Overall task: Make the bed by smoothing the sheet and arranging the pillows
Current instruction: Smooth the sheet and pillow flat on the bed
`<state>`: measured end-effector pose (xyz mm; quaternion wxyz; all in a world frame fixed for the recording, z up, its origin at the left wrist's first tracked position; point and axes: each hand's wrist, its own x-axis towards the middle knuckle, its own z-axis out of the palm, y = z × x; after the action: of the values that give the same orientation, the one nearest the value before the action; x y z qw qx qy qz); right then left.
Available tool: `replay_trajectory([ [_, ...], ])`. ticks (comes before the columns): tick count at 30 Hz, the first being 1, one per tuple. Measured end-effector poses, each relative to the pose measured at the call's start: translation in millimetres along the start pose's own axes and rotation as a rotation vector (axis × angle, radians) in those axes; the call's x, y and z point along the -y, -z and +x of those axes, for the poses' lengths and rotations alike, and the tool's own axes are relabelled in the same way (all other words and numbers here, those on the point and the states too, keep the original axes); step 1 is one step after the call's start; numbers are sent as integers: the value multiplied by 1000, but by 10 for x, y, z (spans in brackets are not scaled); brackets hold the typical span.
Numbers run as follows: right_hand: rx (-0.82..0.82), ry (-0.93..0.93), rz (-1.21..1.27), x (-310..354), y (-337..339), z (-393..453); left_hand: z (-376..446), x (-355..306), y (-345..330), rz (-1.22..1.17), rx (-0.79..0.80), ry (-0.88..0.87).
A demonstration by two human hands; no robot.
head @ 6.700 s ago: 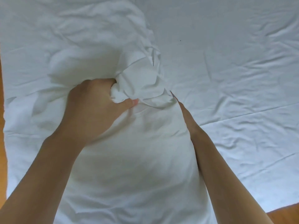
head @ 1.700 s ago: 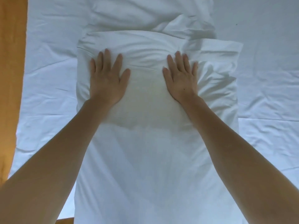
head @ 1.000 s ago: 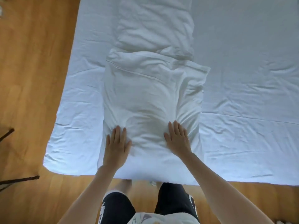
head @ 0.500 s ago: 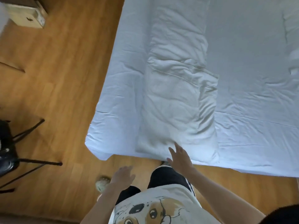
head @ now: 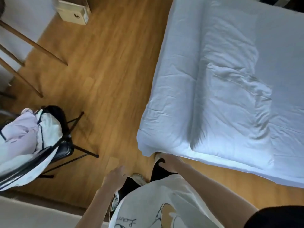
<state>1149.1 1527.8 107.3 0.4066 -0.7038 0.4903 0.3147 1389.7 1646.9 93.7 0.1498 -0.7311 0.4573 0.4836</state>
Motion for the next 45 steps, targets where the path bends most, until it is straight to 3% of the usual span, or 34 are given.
replay_trajectory([
  [12, 48, -91, 164, 1179, 1183, 1254, 1018, 126, 1867, 52, 66, -50],
  [27, 39, -232, 403, 2313, 3693, 2935, 2665, 143, 5008, 87, -22, -108],
  [37, -87, -252, 484, 2713, 5749, 4031, 4047, -381, 7239, 228, 4, -184],
  [45, -104, -249, 554, 2555, 7414, 4896, 5114, -1448, 8750, 304, 54, -218],
])
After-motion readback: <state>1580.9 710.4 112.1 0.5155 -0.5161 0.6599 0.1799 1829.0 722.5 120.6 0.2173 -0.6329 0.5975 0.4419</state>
